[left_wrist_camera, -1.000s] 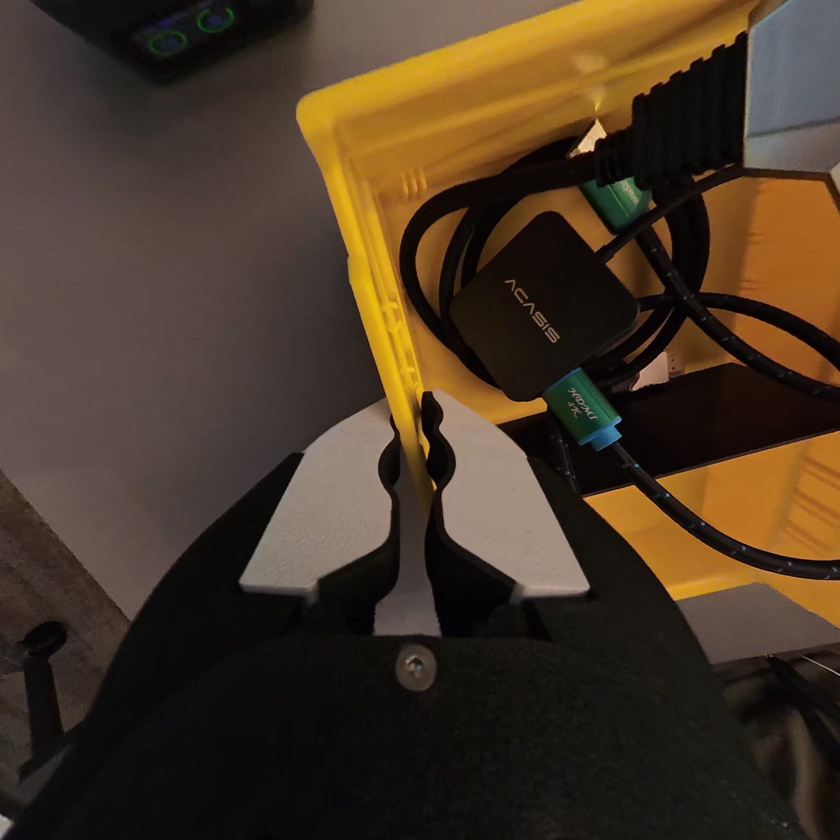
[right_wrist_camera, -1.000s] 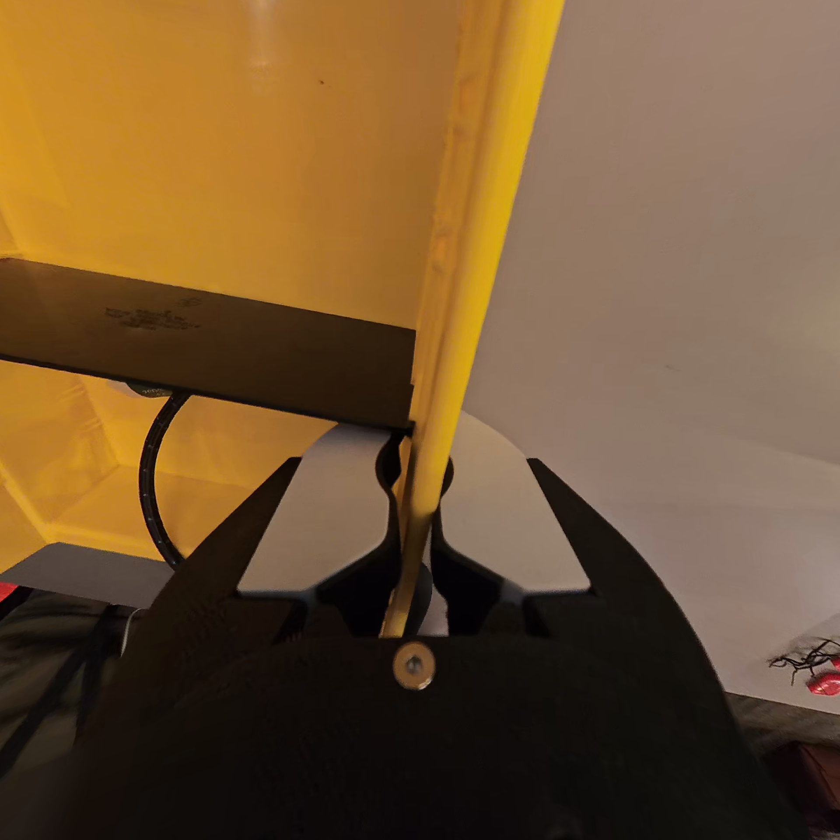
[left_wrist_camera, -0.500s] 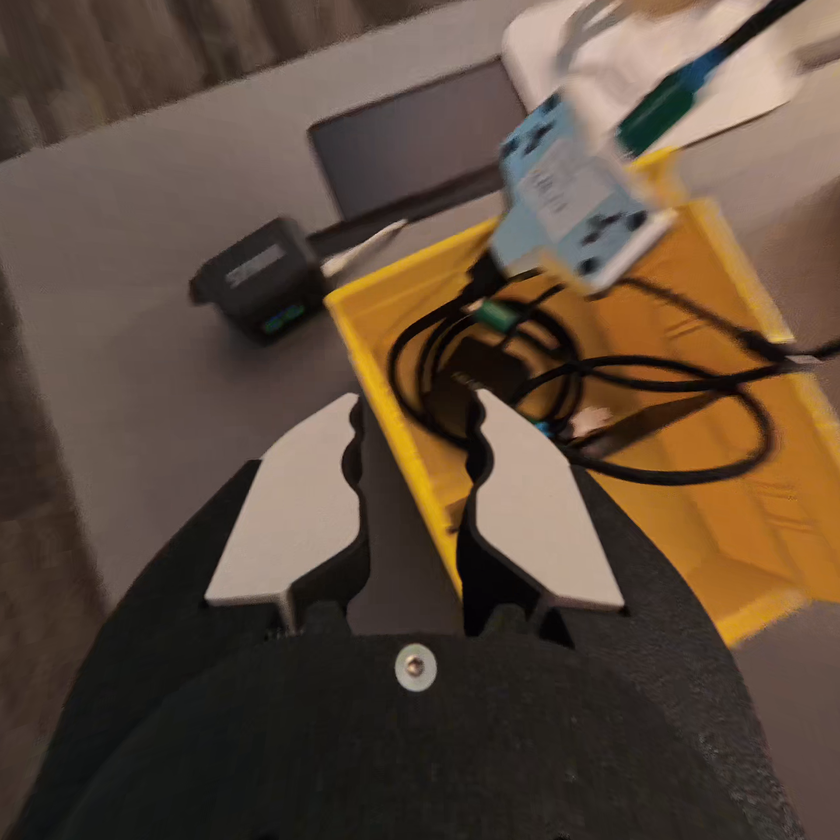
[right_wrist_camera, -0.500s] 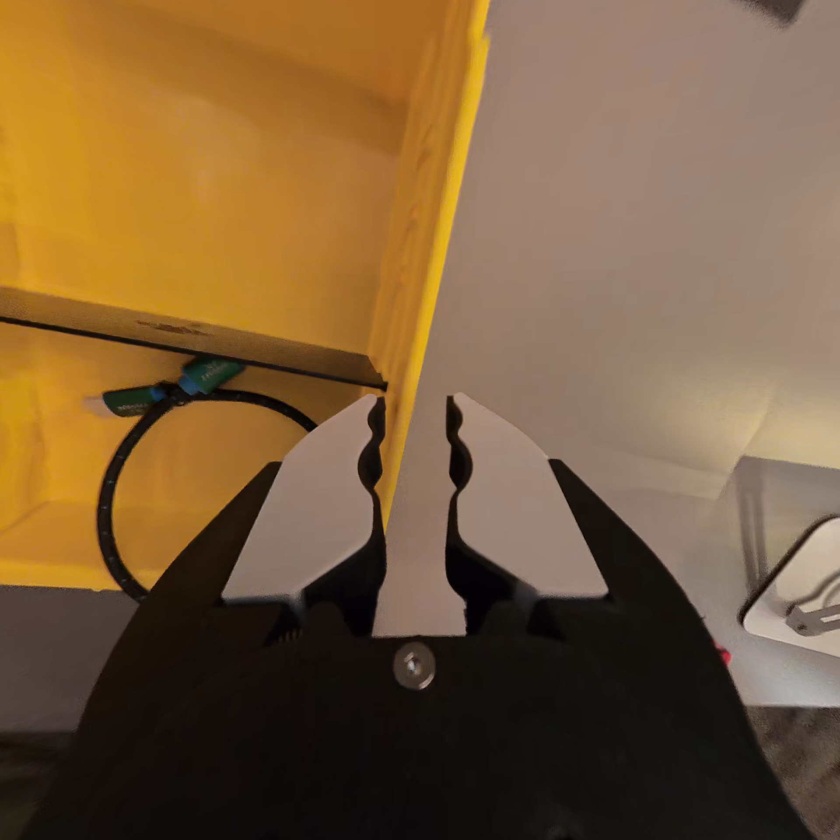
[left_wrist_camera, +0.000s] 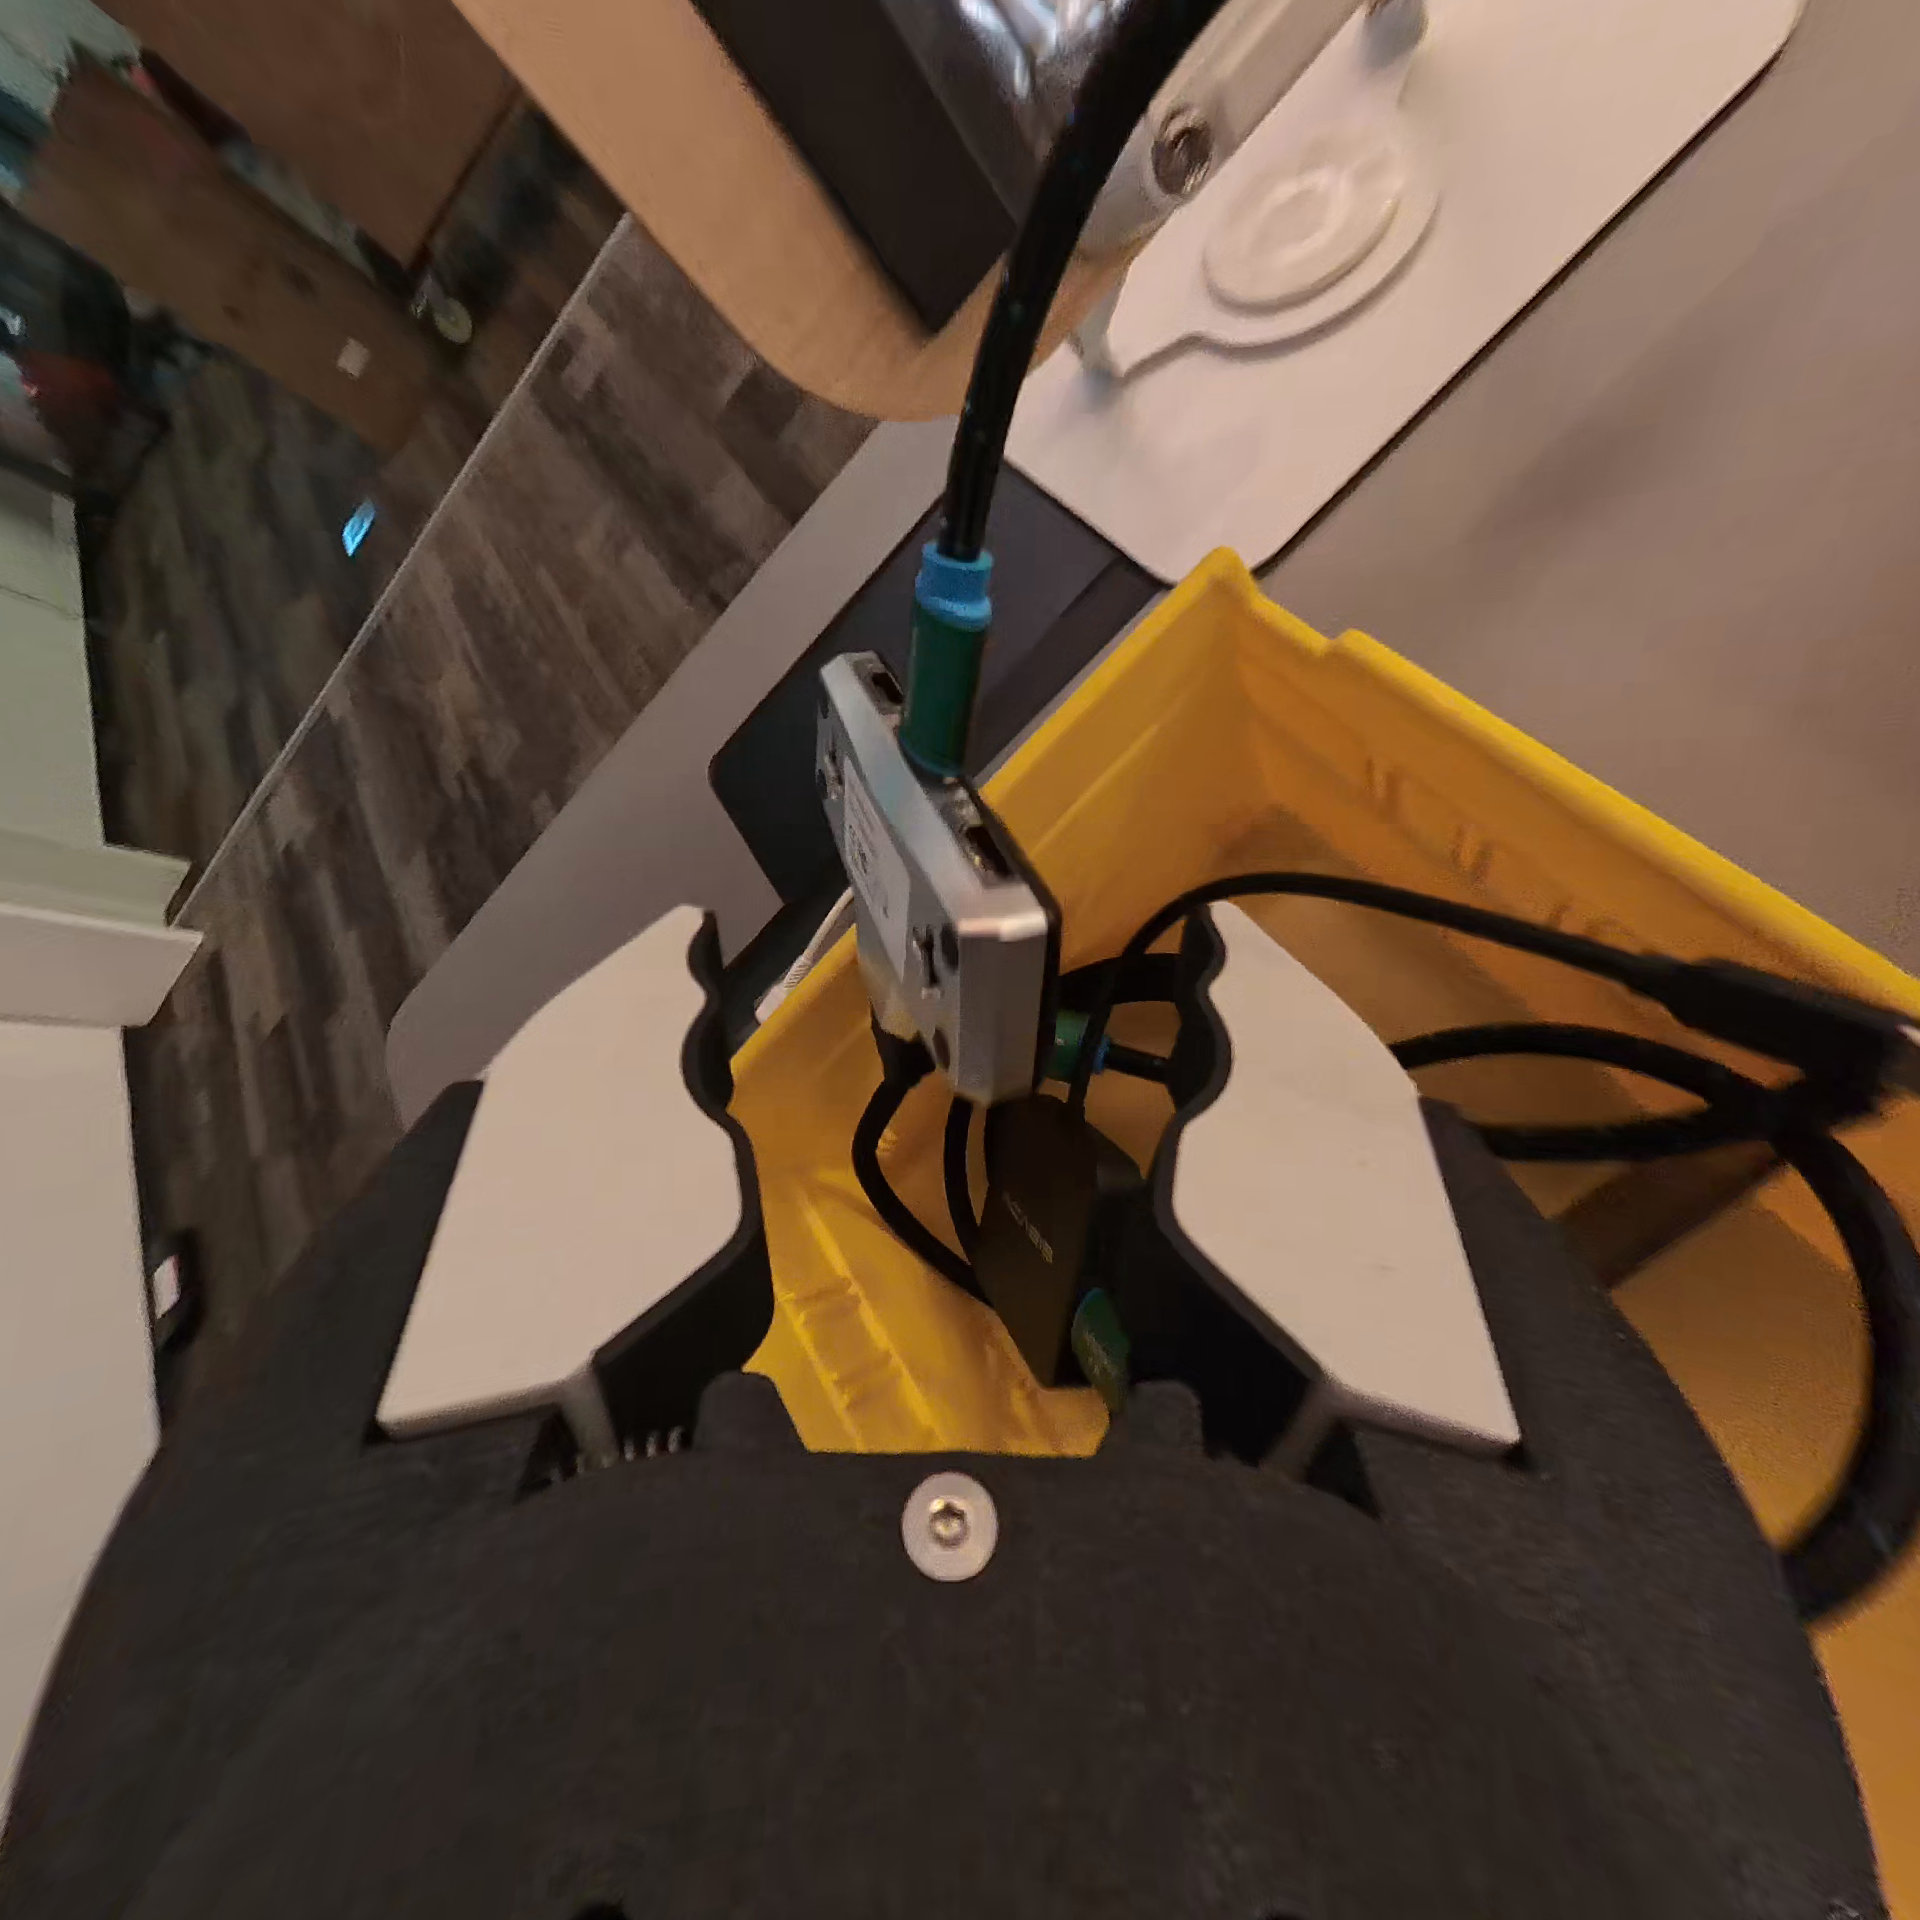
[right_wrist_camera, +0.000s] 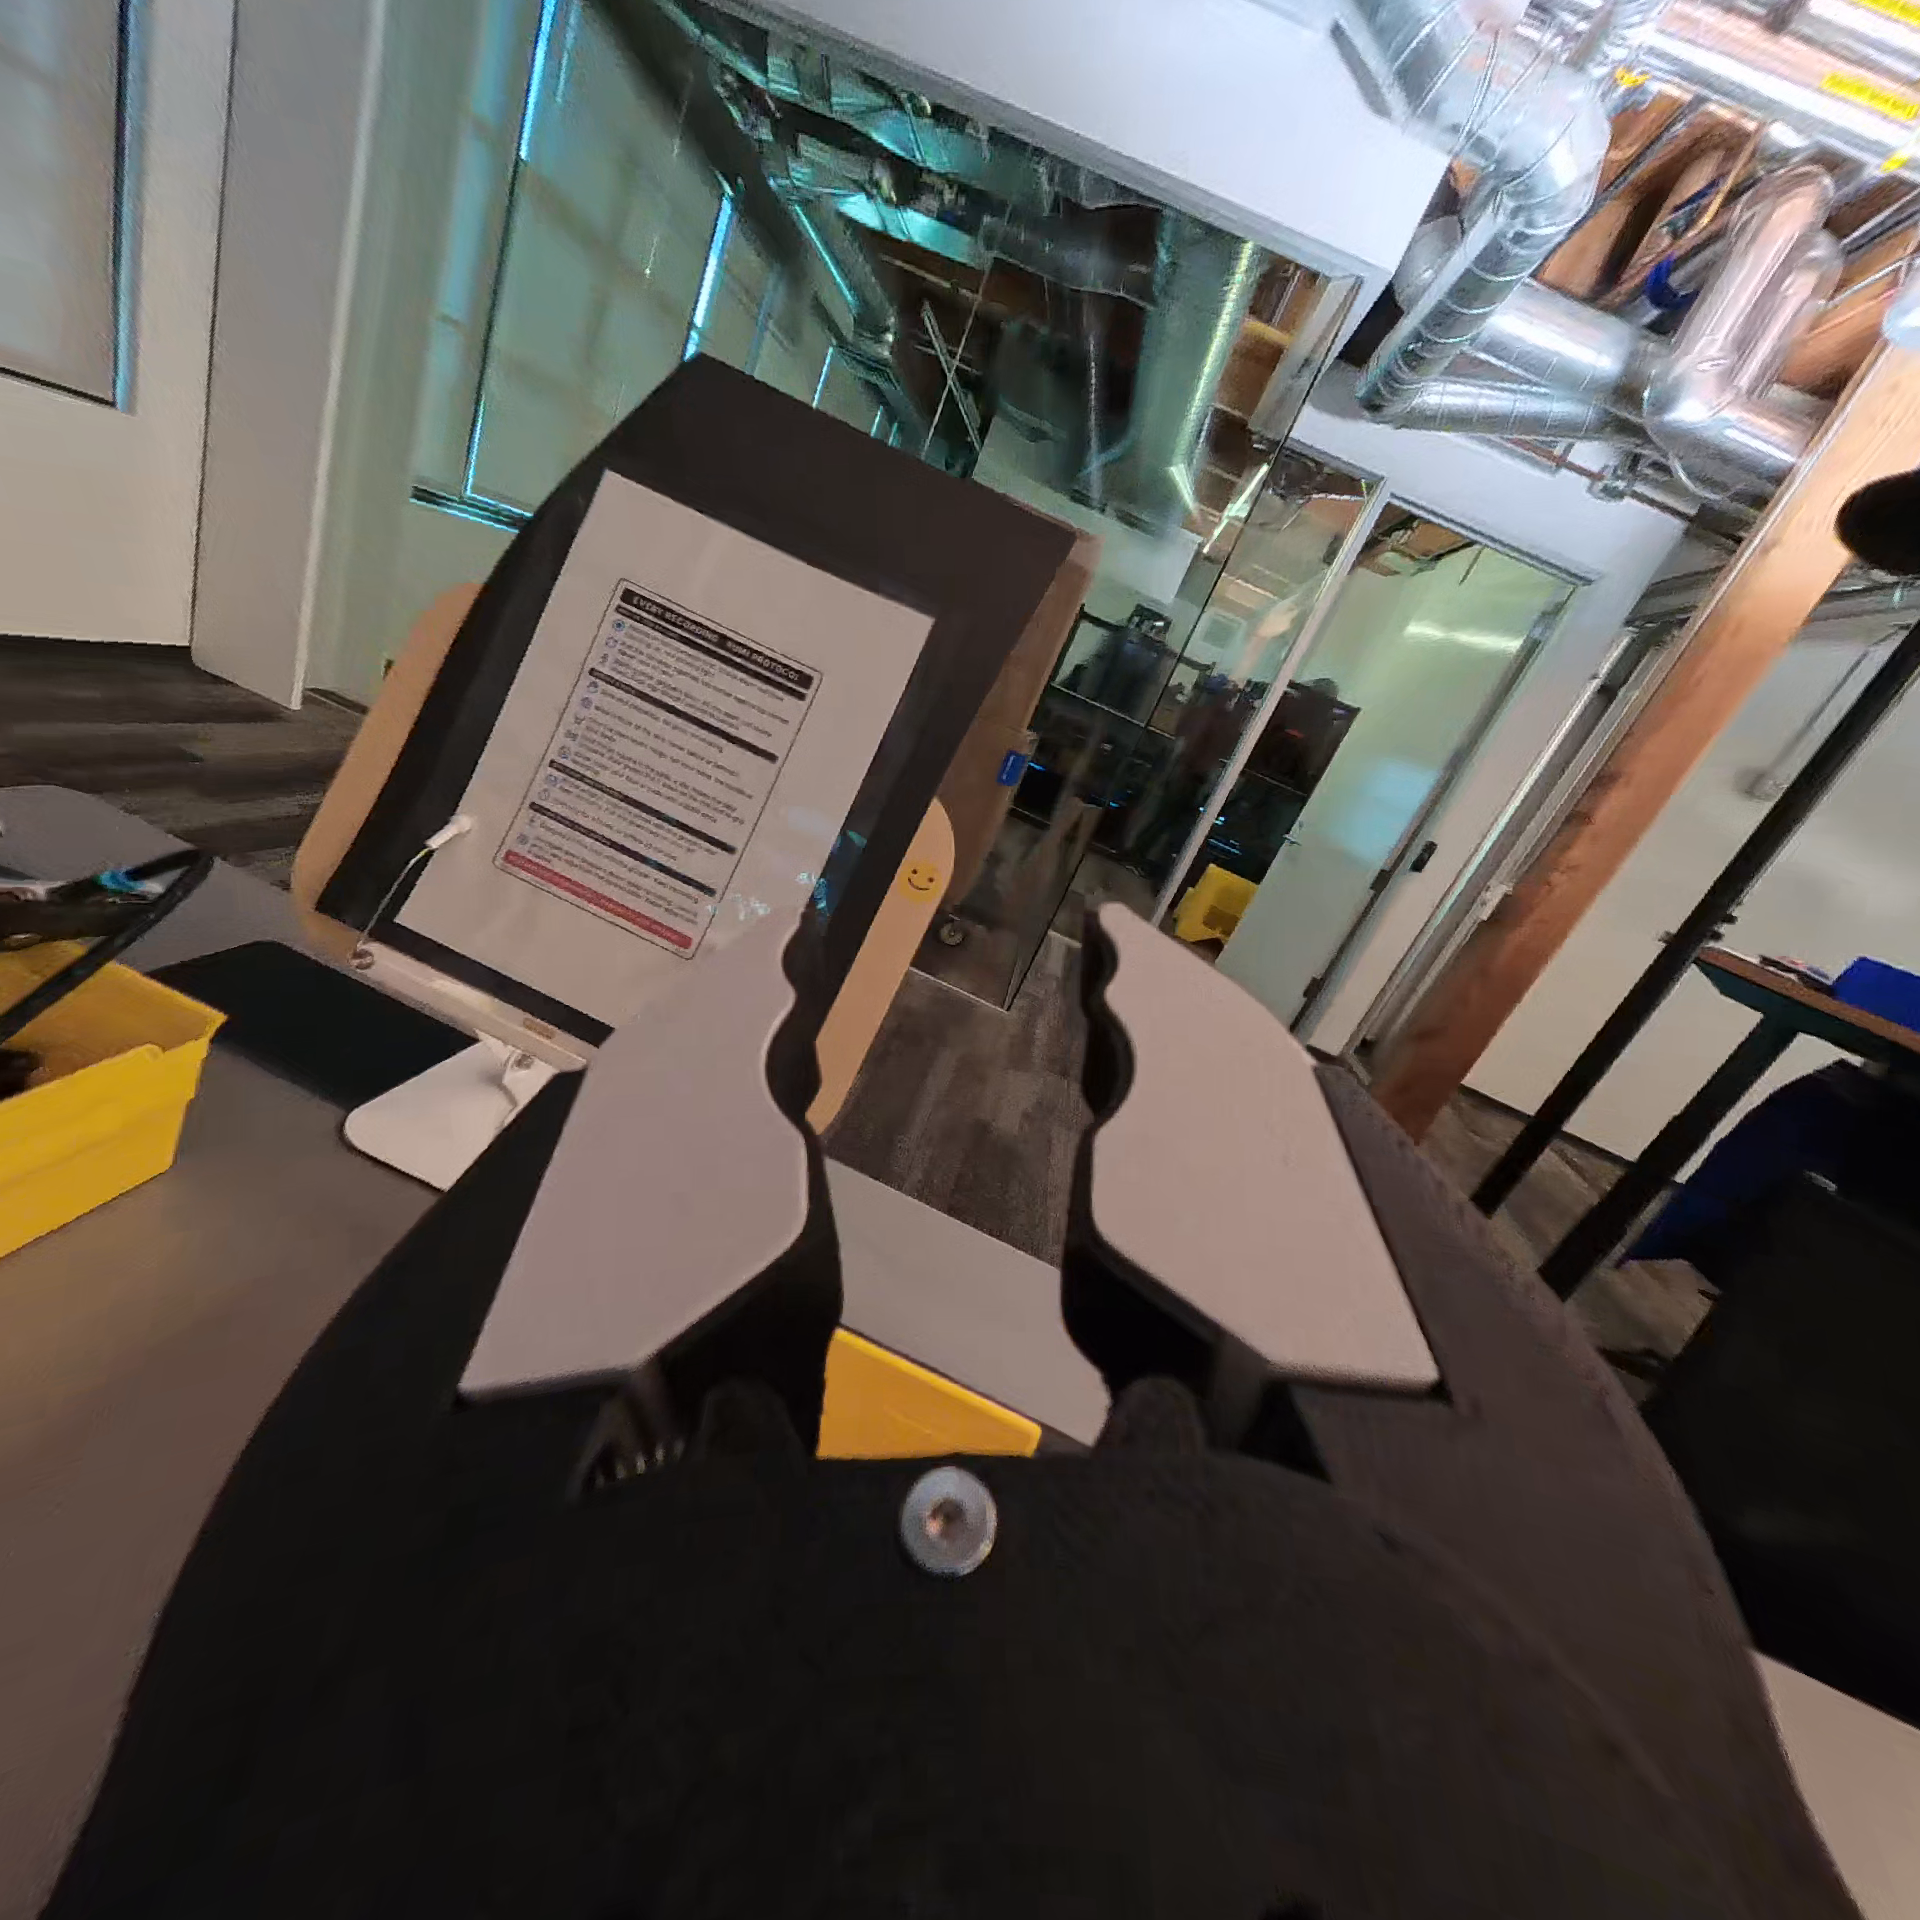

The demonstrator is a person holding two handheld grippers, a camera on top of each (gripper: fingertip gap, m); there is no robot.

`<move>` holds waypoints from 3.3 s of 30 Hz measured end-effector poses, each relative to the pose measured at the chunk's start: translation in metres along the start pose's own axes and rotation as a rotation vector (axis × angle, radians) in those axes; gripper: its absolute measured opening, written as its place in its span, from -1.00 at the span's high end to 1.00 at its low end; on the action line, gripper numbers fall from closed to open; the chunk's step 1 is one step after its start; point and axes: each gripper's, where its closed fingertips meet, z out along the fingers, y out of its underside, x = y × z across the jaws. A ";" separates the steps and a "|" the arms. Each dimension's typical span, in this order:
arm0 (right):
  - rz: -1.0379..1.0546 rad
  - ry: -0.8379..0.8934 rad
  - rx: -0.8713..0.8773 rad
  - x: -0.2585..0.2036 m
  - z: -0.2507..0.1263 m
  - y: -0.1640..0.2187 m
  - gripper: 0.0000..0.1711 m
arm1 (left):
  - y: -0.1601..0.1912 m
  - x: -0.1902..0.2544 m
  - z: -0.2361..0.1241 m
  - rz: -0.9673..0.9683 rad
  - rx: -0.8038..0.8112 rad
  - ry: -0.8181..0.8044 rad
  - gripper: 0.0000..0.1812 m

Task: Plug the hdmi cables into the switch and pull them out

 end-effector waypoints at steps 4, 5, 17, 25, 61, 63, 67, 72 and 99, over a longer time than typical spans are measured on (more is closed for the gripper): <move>0.054 -0.108 0.033 -0.027 0.002 -0.004 0.30 | 0.010 -0.008 0.029 0.024 -0.094 -0.089 0.17; 0.051 -0.147 0.052 -0.036 0.002 -0.002 0.31 | 0.014 -0.008 0.034 0.026 -0.113 -0.095 0.23; -0.462 -0.111 0.006 -0.089 0.030 0.038 0.44 | 0.012 -0.006 0.053 0.105 -0.146 -0.173 0.53; -0.557 -0.155 -0.013 -0.116 0.035 0.047 0.52 | -0.001 -0.013 0.025 0.083 -0.011 -0.265 0.56; -0.595 -0.203 -0.079 -0.124 0.037 0.066 0.63 | -0.126 -0.109 -0.143 0.088 0.295 -0.457 0.59; -0.586 -0.211 -0.081 -0.125 0.037 0.068 0.64 | -0.135 -0.115 -0.153 0.082 0.303 -0.466 0.59; -0.578 -0.229 -0.098 -0.126 0.039 0.073 0.64 | -0.154 -0.120 -0.175 0.075 0.333 -0.470 0.59; -0.404 -0.362 -0.059 -0.140 0.034 0.067 0.64 | -0.182 -0.093 -0.205 0.123 0.417 -0.428 0.60; 0.347 -0.781 0.151 -0.137 -0.028 -0.016 0.44 | -0.255 0.216 -0.185 0.459 0.743 -0.029 0.60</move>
